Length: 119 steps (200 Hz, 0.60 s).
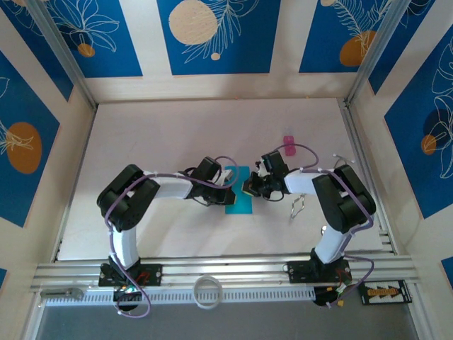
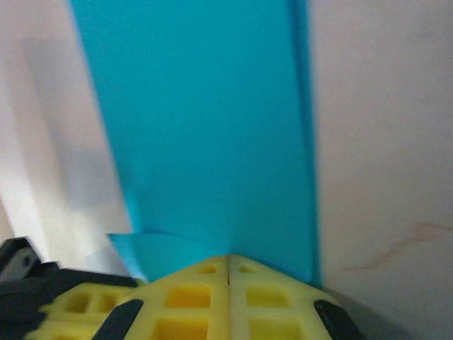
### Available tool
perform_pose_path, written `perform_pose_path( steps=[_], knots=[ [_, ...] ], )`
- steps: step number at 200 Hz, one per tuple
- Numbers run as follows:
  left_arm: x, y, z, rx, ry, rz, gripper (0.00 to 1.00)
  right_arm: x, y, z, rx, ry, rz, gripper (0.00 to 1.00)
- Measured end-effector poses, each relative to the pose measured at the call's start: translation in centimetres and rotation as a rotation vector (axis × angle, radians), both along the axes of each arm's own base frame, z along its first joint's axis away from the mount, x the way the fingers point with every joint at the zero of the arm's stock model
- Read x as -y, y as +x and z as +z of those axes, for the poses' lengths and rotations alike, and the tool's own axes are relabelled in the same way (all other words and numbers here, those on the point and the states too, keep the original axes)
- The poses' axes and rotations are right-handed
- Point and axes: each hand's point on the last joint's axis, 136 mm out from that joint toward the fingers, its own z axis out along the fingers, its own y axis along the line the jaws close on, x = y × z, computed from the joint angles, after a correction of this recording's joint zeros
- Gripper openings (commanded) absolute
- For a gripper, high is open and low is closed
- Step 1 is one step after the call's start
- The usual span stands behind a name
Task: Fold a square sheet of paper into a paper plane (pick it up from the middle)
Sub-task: Fold the triangle a second time at the center of the table.
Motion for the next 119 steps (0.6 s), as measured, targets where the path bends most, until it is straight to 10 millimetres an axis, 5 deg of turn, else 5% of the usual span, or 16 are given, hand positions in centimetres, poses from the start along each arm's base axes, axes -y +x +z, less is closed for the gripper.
perform_pose_path(
  steps=[79,119],
  knots=[
    [1.4,1.1,1.9,-0.027,-0.033,0.015,0.00,0.4,0.1,0.0,-0.010,0.018,-0.005,0.00],
    [2.0,1.2,0.1,-0.071,-0.026,0.008,0.01,0.4,0.1,0.0,-0.011,0.020,-0.005,0.00]
  ],
)
